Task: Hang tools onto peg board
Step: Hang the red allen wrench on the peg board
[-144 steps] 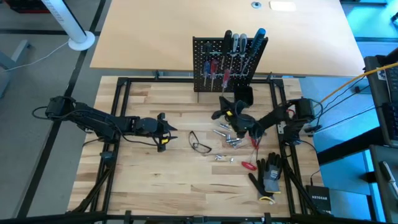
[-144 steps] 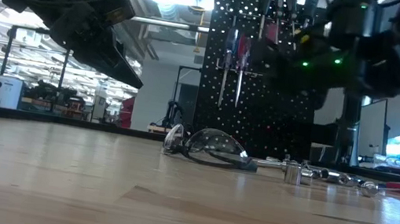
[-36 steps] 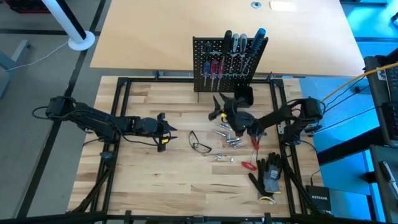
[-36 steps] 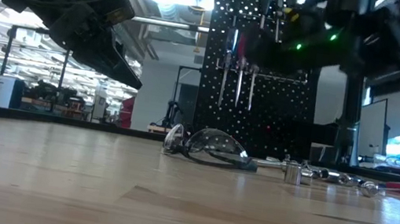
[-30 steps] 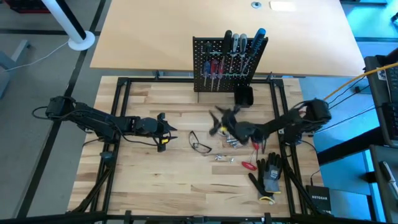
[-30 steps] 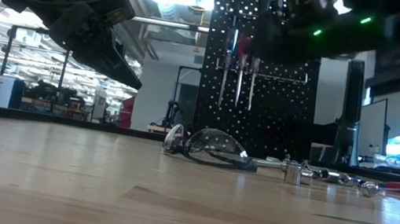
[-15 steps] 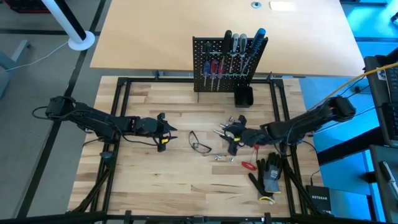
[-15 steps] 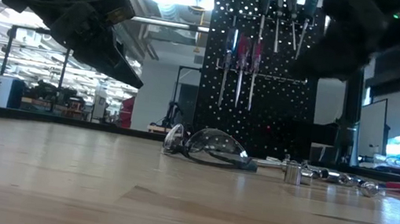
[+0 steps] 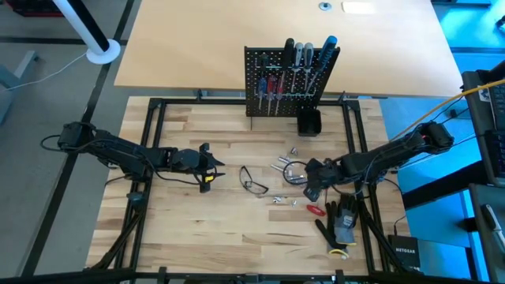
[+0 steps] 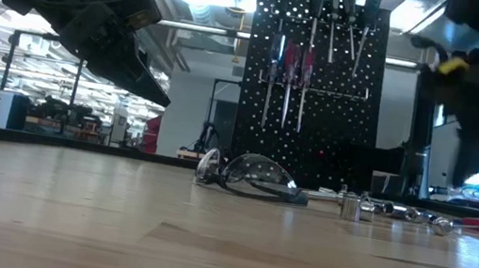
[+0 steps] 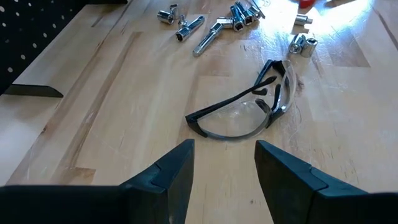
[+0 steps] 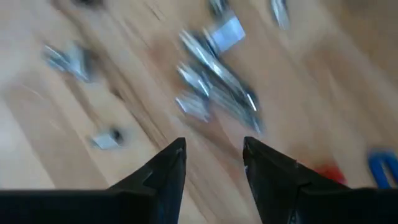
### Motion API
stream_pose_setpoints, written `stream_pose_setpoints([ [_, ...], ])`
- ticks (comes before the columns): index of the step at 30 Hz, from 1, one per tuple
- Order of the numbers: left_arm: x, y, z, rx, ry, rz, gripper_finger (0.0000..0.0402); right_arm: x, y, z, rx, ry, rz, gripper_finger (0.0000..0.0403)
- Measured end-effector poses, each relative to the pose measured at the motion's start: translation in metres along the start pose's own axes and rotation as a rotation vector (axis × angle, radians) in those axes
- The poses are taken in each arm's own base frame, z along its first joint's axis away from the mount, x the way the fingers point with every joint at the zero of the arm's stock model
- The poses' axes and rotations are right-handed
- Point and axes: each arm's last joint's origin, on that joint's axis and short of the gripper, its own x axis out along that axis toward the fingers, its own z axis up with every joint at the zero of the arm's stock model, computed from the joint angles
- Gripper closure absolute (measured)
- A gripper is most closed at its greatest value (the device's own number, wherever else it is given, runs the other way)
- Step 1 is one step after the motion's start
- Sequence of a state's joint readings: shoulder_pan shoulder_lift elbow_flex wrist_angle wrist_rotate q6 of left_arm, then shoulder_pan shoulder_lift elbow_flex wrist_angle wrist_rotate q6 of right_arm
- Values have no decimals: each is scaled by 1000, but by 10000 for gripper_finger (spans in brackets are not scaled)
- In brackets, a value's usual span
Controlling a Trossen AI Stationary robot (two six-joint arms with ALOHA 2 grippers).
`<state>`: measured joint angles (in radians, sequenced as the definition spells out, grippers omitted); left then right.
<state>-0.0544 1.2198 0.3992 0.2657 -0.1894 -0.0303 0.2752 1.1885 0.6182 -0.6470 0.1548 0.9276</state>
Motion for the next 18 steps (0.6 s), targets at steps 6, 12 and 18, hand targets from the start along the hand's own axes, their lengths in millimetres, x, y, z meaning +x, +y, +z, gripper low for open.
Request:
stream_pose_setpoints([
  [6,0,0,0,0,-1,0,242,-1,-12,-11,118,133,-109,242],
  [12,0,0,0,0,0,0,242,-1,-13,-10,124,115,-126,242],
  [18,0,0,0,0,0,0,242,-3,-18,-14,180,157,-180,242],
])
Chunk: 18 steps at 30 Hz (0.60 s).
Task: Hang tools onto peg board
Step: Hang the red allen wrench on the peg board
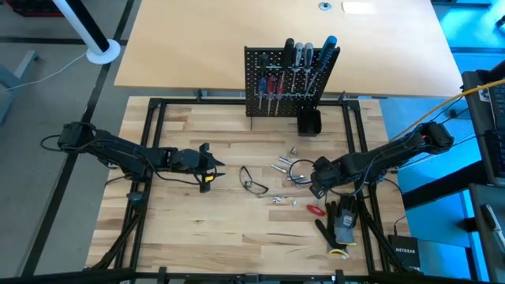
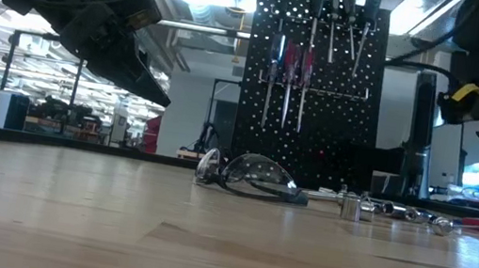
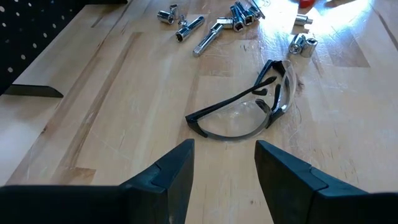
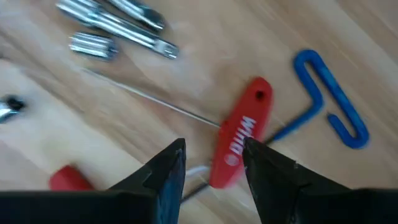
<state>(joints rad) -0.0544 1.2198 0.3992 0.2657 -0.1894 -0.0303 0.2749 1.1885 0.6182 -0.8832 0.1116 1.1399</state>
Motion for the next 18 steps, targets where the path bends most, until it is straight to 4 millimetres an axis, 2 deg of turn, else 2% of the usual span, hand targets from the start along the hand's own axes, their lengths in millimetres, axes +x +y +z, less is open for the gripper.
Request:
stream_pose_setpoints([
  [7,0,0,0,0,1,0,242,5,-9,-6,29,82,-55,242],
  [18,0,0,0,0,2,0,242,18,-11,-9,31,66,-12,242],
])
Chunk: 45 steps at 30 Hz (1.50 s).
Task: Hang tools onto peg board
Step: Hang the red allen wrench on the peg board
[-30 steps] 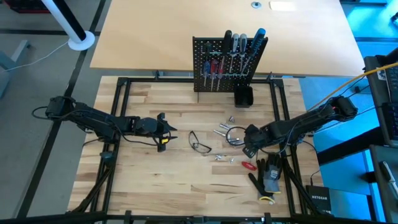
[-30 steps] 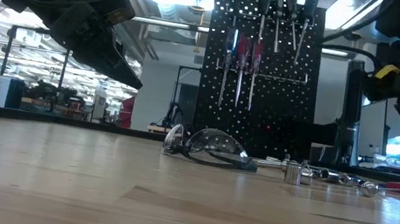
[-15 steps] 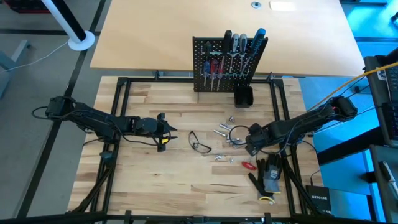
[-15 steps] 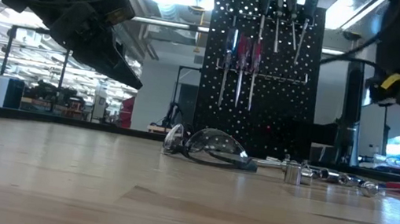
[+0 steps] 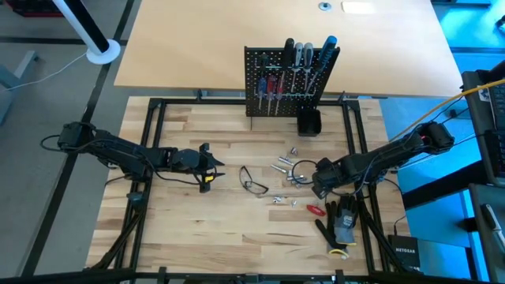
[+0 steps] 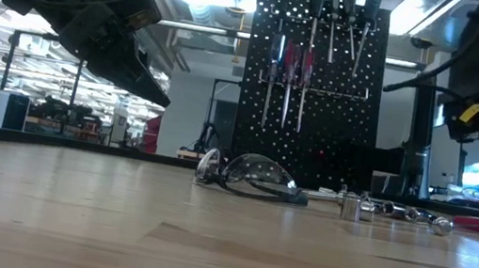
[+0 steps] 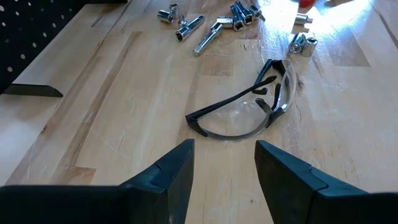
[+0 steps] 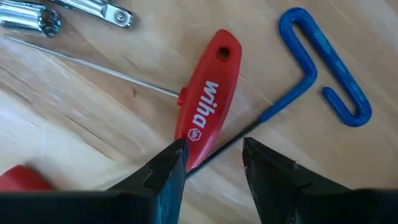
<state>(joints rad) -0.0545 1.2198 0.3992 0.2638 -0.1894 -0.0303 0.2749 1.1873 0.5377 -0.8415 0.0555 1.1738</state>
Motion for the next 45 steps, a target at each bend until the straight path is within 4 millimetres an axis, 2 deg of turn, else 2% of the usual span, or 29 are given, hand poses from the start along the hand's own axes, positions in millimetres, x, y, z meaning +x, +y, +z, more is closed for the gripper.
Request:
stream_pose_setpoints([
  [24,0,0,0,0,-1,0,242,0,15,4,-1,14,181,242],
  [29,0,0,0,4,0,0,242,6,15,4,26,10,124,242],
  [35,0,0,0,4,0,0,242,17,24,8,2,-13,112,242],
  [41,0,0,0,2,-2,2,242,20,25,9,-2,-45,83,242],
  [45,0,0,0,2,-1,2,242,20,23,9,-24,-65,65,260],
])
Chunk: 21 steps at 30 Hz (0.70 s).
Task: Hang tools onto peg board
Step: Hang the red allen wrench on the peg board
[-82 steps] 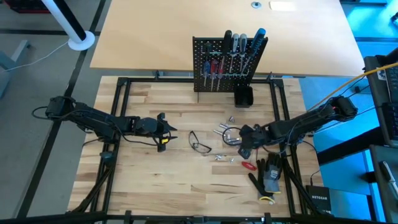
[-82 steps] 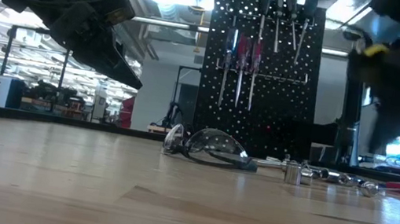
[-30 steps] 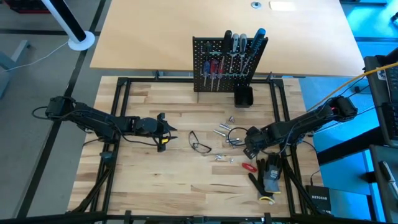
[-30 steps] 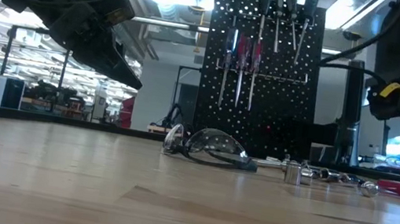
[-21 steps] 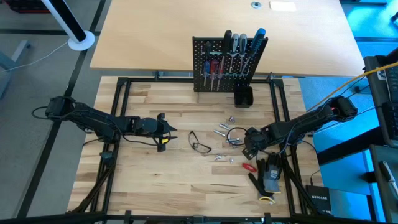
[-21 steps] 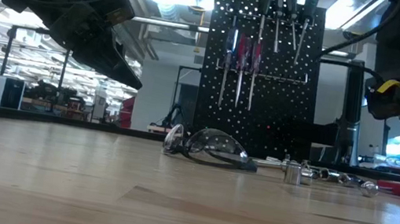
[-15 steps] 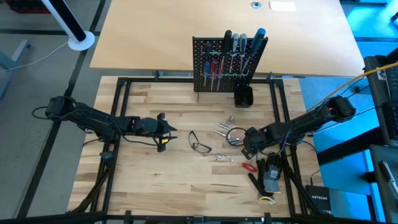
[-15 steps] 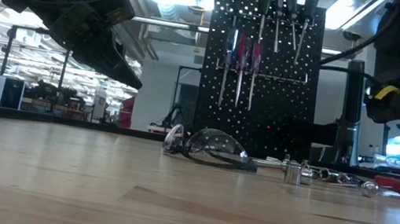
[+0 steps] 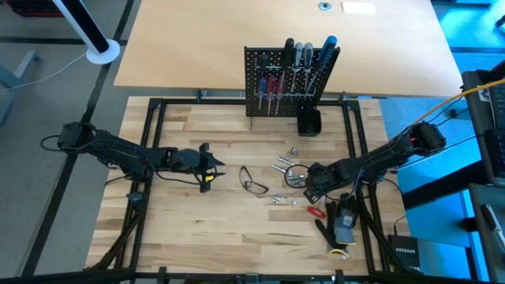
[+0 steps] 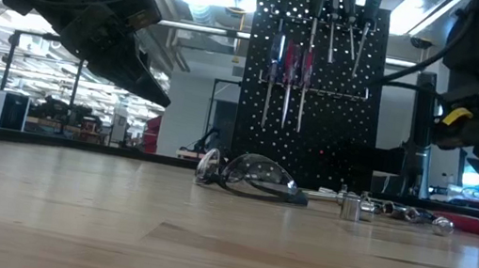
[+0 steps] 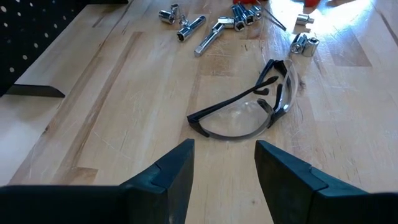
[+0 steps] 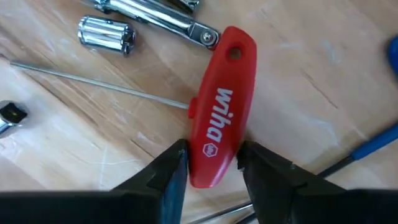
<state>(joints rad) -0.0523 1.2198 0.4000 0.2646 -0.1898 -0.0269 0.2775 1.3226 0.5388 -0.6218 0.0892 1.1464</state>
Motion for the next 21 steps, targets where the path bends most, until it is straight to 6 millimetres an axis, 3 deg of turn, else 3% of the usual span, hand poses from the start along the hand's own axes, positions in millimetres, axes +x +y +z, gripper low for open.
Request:
stream_pose_setpoints([
  [7,0,0,0,0,0,0,242,0,-1,1,-30,-24,-18,320],
  [14,0,0,1,-5,-9,0,242,-7,-4,2,-31,-63,-55,310],
  [21,0,0,2,-30,-20,0,242,-36,8,11,-59,-64,-94,316],
])
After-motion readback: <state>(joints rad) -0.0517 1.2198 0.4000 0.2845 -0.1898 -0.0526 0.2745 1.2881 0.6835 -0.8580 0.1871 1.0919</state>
